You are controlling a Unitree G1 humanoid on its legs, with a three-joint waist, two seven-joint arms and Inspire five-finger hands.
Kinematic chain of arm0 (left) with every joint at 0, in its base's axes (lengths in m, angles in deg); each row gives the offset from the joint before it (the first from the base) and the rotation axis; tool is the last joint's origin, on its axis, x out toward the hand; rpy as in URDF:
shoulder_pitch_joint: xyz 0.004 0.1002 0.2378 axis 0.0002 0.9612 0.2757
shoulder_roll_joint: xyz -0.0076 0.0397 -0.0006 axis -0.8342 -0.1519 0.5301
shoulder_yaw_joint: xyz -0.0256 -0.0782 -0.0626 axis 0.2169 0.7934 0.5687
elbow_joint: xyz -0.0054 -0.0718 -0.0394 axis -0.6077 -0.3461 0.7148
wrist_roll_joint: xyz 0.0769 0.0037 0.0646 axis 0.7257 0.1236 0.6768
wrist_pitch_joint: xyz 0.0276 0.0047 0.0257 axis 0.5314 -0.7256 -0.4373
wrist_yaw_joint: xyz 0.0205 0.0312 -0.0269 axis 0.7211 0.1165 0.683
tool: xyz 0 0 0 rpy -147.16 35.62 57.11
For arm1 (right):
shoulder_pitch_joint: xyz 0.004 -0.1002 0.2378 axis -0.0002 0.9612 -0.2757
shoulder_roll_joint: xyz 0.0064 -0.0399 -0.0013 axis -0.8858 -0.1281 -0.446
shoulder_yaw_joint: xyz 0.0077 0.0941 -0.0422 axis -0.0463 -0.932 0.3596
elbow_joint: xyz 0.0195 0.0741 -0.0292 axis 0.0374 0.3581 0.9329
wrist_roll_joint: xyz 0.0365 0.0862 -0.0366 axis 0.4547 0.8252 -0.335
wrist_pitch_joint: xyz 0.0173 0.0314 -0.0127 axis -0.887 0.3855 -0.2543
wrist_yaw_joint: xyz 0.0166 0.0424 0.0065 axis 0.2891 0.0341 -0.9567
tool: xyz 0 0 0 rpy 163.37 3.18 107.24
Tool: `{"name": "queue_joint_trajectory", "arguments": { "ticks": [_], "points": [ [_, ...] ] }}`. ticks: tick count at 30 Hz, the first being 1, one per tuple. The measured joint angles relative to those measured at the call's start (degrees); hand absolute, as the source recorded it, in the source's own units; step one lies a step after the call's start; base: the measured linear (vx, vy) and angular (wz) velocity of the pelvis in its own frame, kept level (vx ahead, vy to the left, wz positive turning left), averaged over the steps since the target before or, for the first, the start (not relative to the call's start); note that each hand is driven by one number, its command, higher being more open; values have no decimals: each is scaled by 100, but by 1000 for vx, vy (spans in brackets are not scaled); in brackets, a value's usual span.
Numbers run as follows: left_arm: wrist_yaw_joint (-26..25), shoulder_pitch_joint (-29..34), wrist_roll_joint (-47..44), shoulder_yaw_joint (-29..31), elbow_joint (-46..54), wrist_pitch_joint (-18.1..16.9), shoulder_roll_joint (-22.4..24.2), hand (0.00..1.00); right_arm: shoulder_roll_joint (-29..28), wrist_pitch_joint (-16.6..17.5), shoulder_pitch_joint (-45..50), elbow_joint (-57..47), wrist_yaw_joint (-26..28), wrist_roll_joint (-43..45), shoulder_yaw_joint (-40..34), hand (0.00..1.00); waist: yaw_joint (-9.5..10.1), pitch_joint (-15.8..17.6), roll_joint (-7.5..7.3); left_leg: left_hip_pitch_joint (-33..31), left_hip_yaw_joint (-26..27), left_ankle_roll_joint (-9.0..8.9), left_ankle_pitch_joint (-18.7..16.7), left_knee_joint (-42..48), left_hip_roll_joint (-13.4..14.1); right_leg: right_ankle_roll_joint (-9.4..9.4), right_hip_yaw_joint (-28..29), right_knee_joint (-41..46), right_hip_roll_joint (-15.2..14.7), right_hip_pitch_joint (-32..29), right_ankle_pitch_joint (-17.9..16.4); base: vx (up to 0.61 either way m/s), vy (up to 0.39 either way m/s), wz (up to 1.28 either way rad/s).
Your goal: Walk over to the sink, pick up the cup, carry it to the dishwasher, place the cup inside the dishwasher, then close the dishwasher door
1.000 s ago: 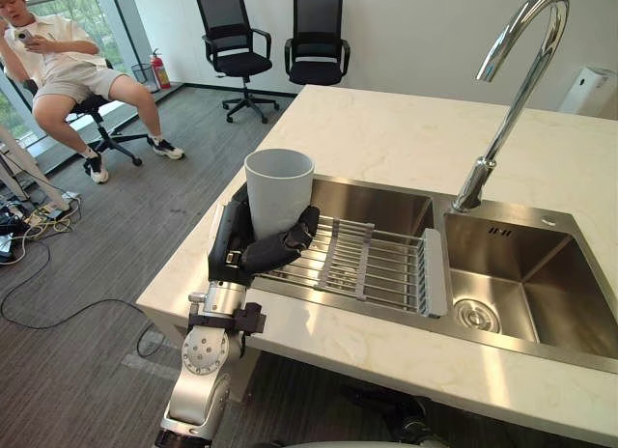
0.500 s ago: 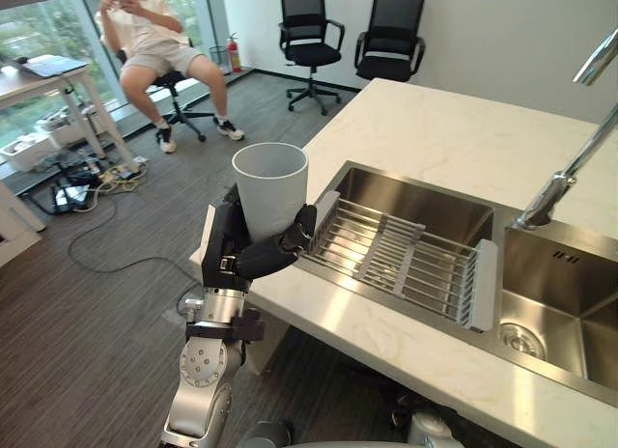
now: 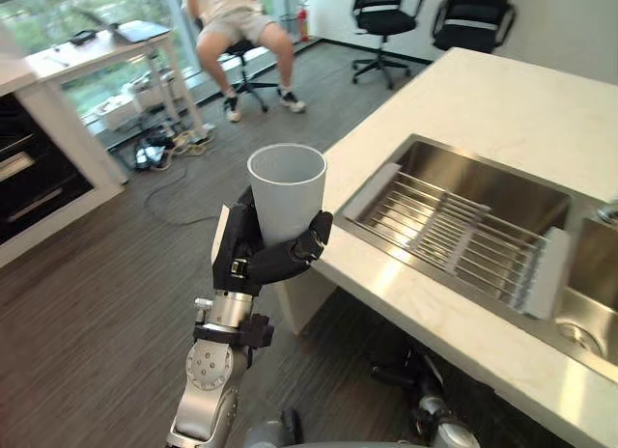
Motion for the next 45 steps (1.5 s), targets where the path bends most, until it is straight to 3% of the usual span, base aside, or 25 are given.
{"name": "queue_joint_trajectory", "arguments": {
  "ticks": [2,3,4,5,6,8,10,12,14,18,20,21,23,24,25,26,29,30,31,34,37,39,41,43,45],
  "points": [
    [-50,4,4,-108,-312,-98,-78,0,-129,-134,-84,-147,-175,-1,306,100,17,-28,-104,147,12,74,171,-312,-197,-85,52,-101,-92,21,67,-66,92,13],
    [-75,-26,11,-241,-500,-99,-180,0,-221,473,-67,-165,-362,-634,476,100,1,-50,-110,136,-25,110,233,-406,-266,-84,60,-202,-103,29,97,-69,47,9],
    [-82,-19,17,-273,-563,-98,-215,0,-250,835,-29,-217,-416,-886,510,100,-22,-48,-106,121,-29,129,255,-427,-284,-62,72,-253,-97,31,132,-64,58,13],
    [-106,11,17,-357,-726,-101,-277,0,-250,11,47,-791,-453,-555,605,100,-96,-47,-101,121,-35,154,288,-463,-312,-52,110,-337,-86,33,186,-66,55,6],
    [-128,-10,29,-408,-944,-108,-383,0,-260,-415,-133,-727,-585,-737,592,100,-160,-66,-129,125,-59,157,291,-454,-312,-56,201,-389,-33,50,198,-67,41,5],
    [-143,-61,121,-480,-1296,-130,-458,0,-226,-319,-247,-57,-679,-967,301,100,-173,-66,-141,147,-120,164,304,-453,-334,-65,334,-470,51,114,196,-58,18,14],
    [-206,-51,118,-452,-1505,-116,-503,0,-106,-556,-173,394,-506,-596,-44,100,-164,-30,-141,153,-165,162,300,-408,-344,-55,356,-481,67,162,204,-30,9,12],
    [-267,-54,104,-228,-1514,-114,-630,0,47,128,-35,832,-709,-1134,-343,100,-165,4,-147,71,-226,152,277,-309,-310,-51,360,-449,98,174,204,-6,-28,8],
    [-305,-59,-14,-85,-1507,-110,-652,0,180,470,4,829,-679,-1179,-418,100,-196,33,-183,36,-271,141,213,-169,-273,-53,361,-364,101,191,182,-17,-28,9],
    [-370,-35,-110,-38,-1066,-31,-669,0,329,580,-77,707,-493,-1159,-451,100,-132,151,-283,-94,-503,148,-146,451,-257,-89,264,241,-93,241,-222,-45,-22,29],
    [-340,39,-107,-12,-745,-4,-649,0,315,514,-96,604,-396,-1104,-325,100,-111,219,-298,-165,-689,155,-325,699,-346,-220,180,574,-246,283,-441,-43,-12,54],
    [-322,111,-105,8,-506,0,-634,0,321,440,-95,481,-293,-1094,-210,100,-108,257,-299,-199,-830,217,-370,762,-404,-337,257,780,-289,283,-515,-15,-19,74],
    [-273,111,-104,9,-375,-7,-621,0,252,352,-80,400,-115,-993,-18,100,-116,313,-346,-184,-1075,233,-368,787,-555,-374,649,1064,-328,250,-519,1,-18,78],
    [-267,133,-105,11,-377,-2,-572,0,217,277,-49,332,8,-934,106,100,-81,316,-341,-156,-1222,251,-371,783,-602,-505,897,1213,-295,247,-542,17,-15,56],
    [-269,144,-104,24,-377,0,-567,0,202,263,-38,293,74,-921,179,100,-81,328,-321,-155,-1310,259,-367,778,-604,-638,1061,1221,-223,244,-614,28,-59,71],
    [-274,145,-103,67,-381,10,-559,0,164,232,-17,207,204,-874,310,100,-99,341,-303,-188,-1511,259,-330,739,-596,-691,1444,1046,67,243,-800,17,-98,79],
    [-294,132,-103,145,-388,40,-539,0,115,134,30,-119,362,-742,484,100,-229,334,-350,-373,-2097,129,-141,605,-631,-535,2401,498,922,-32,-886,6,-148,98],
    [-292,141,-98,112,-390,46,-547,0,107,108,86,-260,342,-683,480,100,-322,323,-359,-492,-2352,64,-80,640,-701,-431,2501,477,1062,-13,-860,68,-208,107],
    [-290,175,-96,81,-388,46,-509,0,108,71,82,-305,330,-661,481,100,-277,332,-345,-504,-2400,8,-29,638,-686,-428,2466,477,1092,-20,-854,114,-201,74],
    [-352,288,-53,-21,-379,88,-356,0,149,-63,126,-610,327,-661,493,100,-251,319,-327,-596,-2668,-69,18,662,-626,-600,2063,458,1241,126,-780,113,-173,59],
    [-367,476,-49,8,-288,90,-293,0,237,-94,156,-1002,316,-644,479,100,-186,311,-341,-612,-2468,-58,25,756,-535,-626,1793,256,1294,392,-767,76,-89,51],
    [-344,628,-66,12,-131,90,-240,0,265,-94,202,-1213,317,-583,458,100,-147,311,-338,-748,-2064,55,59,1037,-496,-628,1608,169,1275,552,-768,39,-18,55],
    [-232,786,-108,27,49,83,-171,0,265,-94,227,-1321,319,-540,380,100,-115,310,-329,-892,-1369,280,132,1250,-441,-697,1314,69,1219,714,-809,17,3,75],
    [-125,825,-112,29,37,77,-91,0,264,-94,229,-1321,325,-541,311,100,-55,255,-239,-852,-884,470,152,828,-453,-735,1053,19,1189,723,-858,-44,31,73],
    [-21,822,-140,41,-15,71,-76,0,192,-121,207,-1256,316,-544,234,100,0,255,-252,-749,-443,622,95,453,-451,-666,919,-10,1102,723,-905,-54,37,68]
  ]
}}
